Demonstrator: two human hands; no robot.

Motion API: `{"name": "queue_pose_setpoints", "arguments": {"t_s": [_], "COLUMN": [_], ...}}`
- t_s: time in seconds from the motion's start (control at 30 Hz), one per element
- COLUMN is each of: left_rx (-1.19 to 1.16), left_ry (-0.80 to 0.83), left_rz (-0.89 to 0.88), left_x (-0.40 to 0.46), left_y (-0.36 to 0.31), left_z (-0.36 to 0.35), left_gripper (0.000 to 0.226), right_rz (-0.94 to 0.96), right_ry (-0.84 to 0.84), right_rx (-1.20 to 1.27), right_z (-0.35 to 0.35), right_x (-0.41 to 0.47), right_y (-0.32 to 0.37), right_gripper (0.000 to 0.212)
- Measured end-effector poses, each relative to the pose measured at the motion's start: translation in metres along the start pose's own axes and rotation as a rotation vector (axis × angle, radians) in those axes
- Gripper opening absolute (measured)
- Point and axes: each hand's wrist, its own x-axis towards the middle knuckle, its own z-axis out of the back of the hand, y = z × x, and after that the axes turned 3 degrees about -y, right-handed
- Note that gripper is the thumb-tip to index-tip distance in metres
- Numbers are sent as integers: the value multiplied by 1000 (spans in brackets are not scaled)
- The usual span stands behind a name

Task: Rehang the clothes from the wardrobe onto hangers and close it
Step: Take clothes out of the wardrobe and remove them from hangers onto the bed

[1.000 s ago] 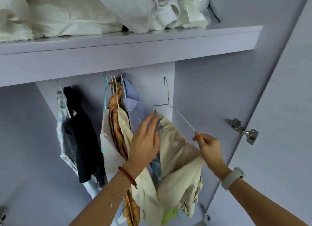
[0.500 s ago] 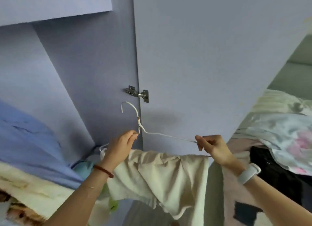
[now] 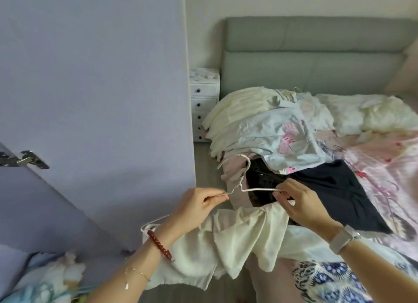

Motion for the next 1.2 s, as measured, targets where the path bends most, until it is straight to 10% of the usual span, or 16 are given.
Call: {"name": "queue_pose_setpoints", "arguments": {"t_s": [0.27,0.83,1.2], "left_rx": [106,263,467], "left_ry": [142,-299,224], "left_rz": [-99,-558,-393], "left_x": [116,265,309], "left_y": [-55,-139,-123], "left_z": [-96,-144,-279], "left_gripper": [14,19,57], "right_rz": [-37,-413,-824], "right_ry": [-66,-554,-841], "right_rx": [146,159,67], "right_z": [40,109,151], "right_x": [17,117,61], "right_y": [-64,-119,-267], "right_gripper": [23,43,39]}}
